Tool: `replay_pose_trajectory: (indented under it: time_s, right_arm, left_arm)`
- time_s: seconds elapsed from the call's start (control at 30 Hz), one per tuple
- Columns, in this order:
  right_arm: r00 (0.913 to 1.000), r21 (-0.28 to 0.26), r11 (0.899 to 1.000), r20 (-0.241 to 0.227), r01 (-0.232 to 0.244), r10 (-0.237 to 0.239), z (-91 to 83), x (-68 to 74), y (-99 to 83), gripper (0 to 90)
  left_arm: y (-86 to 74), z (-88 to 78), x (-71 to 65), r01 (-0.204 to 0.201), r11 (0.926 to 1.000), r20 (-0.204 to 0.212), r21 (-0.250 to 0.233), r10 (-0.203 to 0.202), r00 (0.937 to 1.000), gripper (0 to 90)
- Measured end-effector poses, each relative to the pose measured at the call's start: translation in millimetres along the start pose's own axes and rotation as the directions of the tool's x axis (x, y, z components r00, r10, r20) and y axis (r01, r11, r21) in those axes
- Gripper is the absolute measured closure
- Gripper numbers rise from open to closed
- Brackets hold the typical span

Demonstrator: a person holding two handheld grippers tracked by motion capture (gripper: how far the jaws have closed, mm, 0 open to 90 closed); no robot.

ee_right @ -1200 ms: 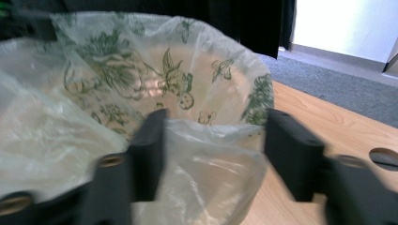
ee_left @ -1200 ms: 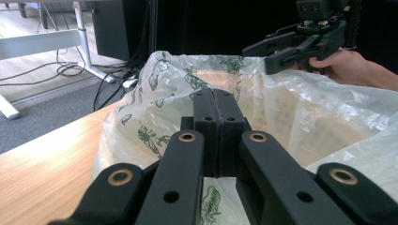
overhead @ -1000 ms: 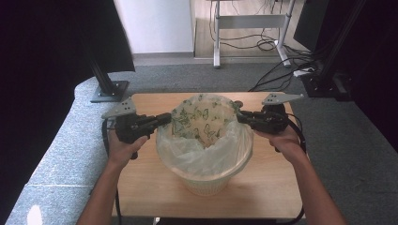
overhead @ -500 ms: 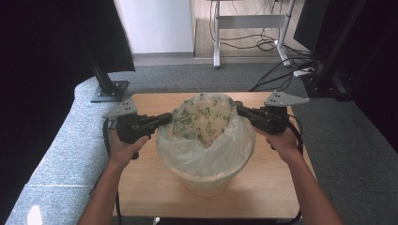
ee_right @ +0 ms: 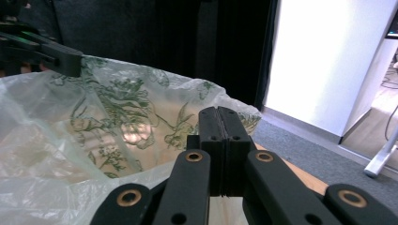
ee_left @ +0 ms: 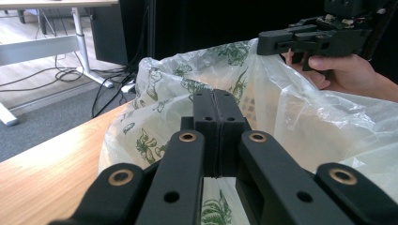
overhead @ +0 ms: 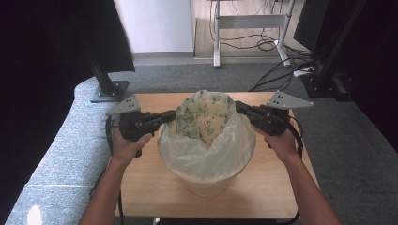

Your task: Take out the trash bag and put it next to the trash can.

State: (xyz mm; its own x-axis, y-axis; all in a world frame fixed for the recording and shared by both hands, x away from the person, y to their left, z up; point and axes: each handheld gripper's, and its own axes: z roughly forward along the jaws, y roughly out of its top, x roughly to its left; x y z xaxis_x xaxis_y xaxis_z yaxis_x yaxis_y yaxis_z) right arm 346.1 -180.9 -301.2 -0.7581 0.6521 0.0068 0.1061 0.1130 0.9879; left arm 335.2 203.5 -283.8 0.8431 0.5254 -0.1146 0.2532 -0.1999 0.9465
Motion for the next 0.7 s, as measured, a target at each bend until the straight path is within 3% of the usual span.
replay_pose_trajectory:
  time_s: [0.47,0.57,0.7]
  right_arm:
    - [0.9997,0.006,1.000,-0.004,-0.025,0.025,-3.6,-5.2,-3.2,88.0]
    - [0.9993,0.011,0.999,-0.013,-0.035,0.036,-5.6,-4.2,-3.8,76.8]
    - [0.9993,-0.006,0.999,-0.015,-0.033,0.033,-11.5,-1.3,-2.0,71.0]
  left_arm:
    - [8.0,-7.3,4.7,0.011,0.9999,-0.029,-0.001,-0.011,0.9995,89.6]
    - [7.1,-8.6,4.7,0.013,0.9999,-0.030,-0.001,-0.013,0.9995,89.5]
    - [10.1,-9.6,3.8,0.008,1.0000,-0.038,0.002,-0.008,0.9993,89.6]
